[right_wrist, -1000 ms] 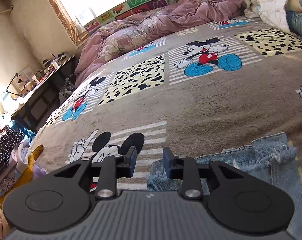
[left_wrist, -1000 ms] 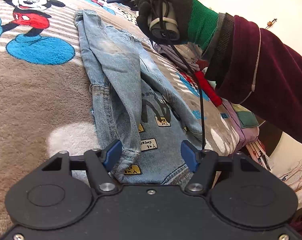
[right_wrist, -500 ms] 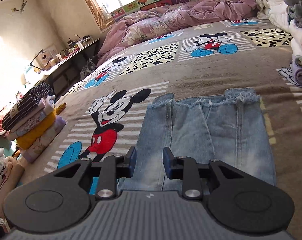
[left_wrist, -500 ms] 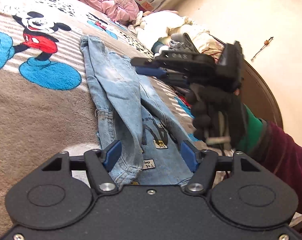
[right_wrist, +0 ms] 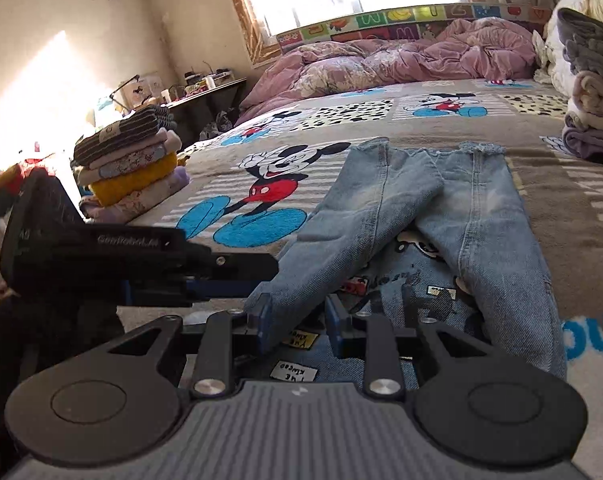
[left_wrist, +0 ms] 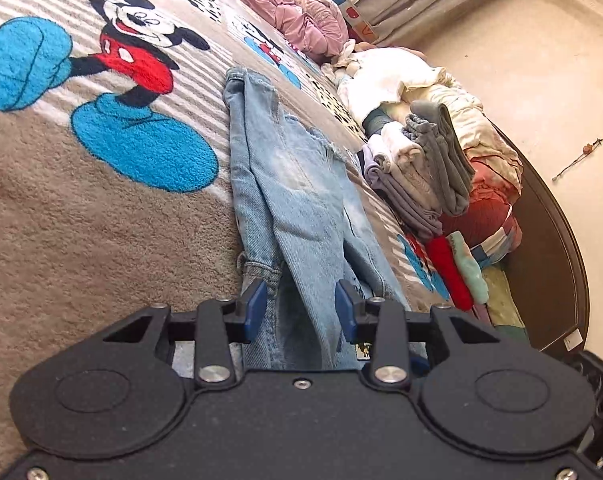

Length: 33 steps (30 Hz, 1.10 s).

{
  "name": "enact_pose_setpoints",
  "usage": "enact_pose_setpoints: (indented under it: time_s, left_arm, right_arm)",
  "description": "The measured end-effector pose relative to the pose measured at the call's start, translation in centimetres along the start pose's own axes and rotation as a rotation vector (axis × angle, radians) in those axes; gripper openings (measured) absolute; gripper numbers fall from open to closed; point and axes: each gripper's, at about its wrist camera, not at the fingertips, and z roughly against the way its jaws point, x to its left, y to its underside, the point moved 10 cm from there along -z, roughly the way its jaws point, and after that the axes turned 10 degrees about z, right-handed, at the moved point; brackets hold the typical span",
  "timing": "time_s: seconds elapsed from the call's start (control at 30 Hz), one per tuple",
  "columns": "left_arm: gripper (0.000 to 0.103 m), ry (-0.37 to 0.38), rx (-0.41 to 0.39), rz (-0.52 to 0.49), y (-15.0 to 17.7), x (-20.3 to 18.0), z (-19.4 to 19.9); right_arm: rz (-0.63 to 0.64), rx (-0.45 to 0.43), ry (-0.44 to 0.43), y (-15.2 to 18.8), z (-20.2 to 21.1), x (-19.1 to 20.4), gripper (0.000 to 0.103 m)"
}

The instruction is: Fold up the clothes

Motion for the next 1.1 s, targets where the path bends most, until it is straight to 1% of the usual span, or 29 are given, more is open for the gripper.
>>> enact_pose_setpoints:
  time_s: [0.1, 0.13, 0.17, 0.23, 0.27, 0.3, 0.33, 0.37, 0.43, 0.57, 0.7, 0.83, 0.9, 0.97, 1.1]
  left_arm:
    - [0.034, 0.017, 0.009, 0.014, -0.1, -0.3, -0.2]
    - [0.032, 0.019, 0.015, -0.005, 0.1, -0.6, -0.4]
    - [0.025, 0.017, 0.021, -0.026, 0.2, -0.9, -0.6]
    - [0.018, -0.022, 0.026, -0.074, 0.6, -0.9, -1.1]
    - [0.005, -0.041, 0.023, -0.095, 0.7, -0.8, -1.3]
    - [0.002, -0.055, 0.008, -0.114, 0.5, -0.8, -1.2]
    - [0.0, -0.064, -0.024, -0.136, 0.2, -0.9, -0.9]
    - [0.0, -0.064, -0.055, -0.15, -0.3, -1.0, -0.4]
    - [0.0, -0.072, -0.081, -0.164, -0.7, -0.9, -0.2]
    - [0.0, -0.104, -0.052, -0.207, -0.4, -0.7, -1.2]
    - [0.0, -0.106, -0.048, -0.188, -0.5, -0.3, -1.3]
    - [0.0, -0.112, -0.045, -0.184, -0.4, -0.2, -1.3]
    - [0.0, -0.113, -0.044, -0.179, -0.4, -0.1, -1.3]
    - [0.0, -0.116, -0.043, -0.177, -0.4, 0.0, -1.3]
    - [0.0, -0.117, -0.041, -0.171, -0.4, 0.2, -1.4]
  right_arm:
    - [0.106, -0.005, 0.042, -0.1, -0.1, 2.0, 0.031]
    - [0.138, -0.01, 0.053, -0.2, -0.2, 2.6, 0.033]
    - [0.171, -0.013, 0.067, -0.3, -0.2, 3.1, 0.037]
    - [0.246, -0.024, 0.09, -0.4, -0.5, 4.5, 0.039]
    - [0.28, -0.025, 0.104, -0.4, -0.6, 5.0, 0.039]
    - [0.323, -0.024, 0.127, -0.4, -0.8, 5.4, 0.039]
    - [0.358, -0.022, 0.148, -0.3, -1.0, 5.8, 0.039]
    - [0.376, -0.016, 0.161, -0.1, -1.2, 6.0, 0.039]
    - [0.389, -0.013, 0.172, 0.2, -1.6, 6.1, 0.039]
    - [0.431, 0.008, 0.181, 1.0, -2.2, 6.6, 0.039]
    - [0.453, 0.002, 0.168, 1.5, -1.9, 7.3, 0.039]
    - [0.481, -0.041, 0.129, 1.4, -1.5, 8.3, 0.04]
    - [0.481, -0.011, 0.096, 1.5, -2.3, 8.5, 0.04]
    - [0.467, 0.031, 0.039, 2.0, -3.1, 8.5, 0.044]
    - [0.462, 0.059, -0.012, 2.2, -3.5, 8.4, 0.046]
